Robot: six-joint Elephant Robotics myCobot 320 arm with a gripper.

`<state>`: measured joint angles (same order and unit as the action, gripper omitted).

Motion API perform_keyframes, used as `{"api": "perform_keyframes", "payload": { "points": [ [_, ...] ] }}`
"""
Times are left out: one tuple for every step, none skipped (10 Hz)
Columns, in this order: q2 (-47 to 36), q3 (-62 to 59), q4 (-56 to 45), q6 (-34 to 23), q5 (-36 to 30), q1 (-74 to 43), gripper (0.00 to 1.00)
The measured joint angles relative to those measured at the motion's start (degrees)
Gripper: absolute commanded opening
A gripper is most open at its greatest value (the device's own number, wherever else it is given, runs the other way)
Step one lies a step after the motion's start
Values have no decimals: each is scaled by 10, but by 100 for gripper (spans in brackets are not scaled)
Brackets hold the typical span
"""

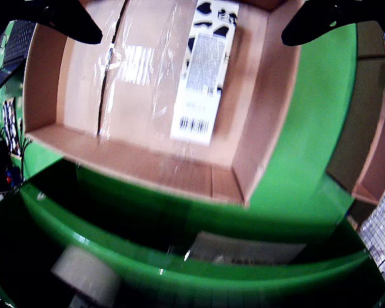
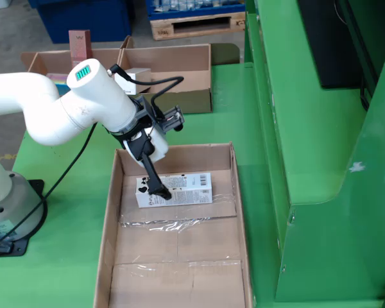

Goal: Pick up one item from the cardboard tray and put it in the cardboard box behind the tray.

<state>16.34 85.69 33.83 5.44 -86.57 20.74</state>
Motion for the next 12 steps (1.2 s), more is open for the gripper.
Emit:
{"api": "perform_keyframes", "payload": {
  "points": [
    [12,-2,19,0,1,-3,100],
    [26,-4,25,0,1,-6,100],
    [48,-9,40,-7,-3,-12,100],
    [57,-10,41,-8,-4,-13,100],
    [57,-11,42,-8,-4,-14,100],
    [70,-11,53,-11,-6,-17,100],
    [83,-12,59,-13,-9,-19,100],
    [88,-12,66,-13,-10,-20,100],
    [89,-9,77,-17,-11,-23,100],
    [89,-4,82,-19,-13,-24,100],
    [89,1,89,-21,-14,-25,100],
    [98,4,106,-25,-18,-30,100]
  ]
}}
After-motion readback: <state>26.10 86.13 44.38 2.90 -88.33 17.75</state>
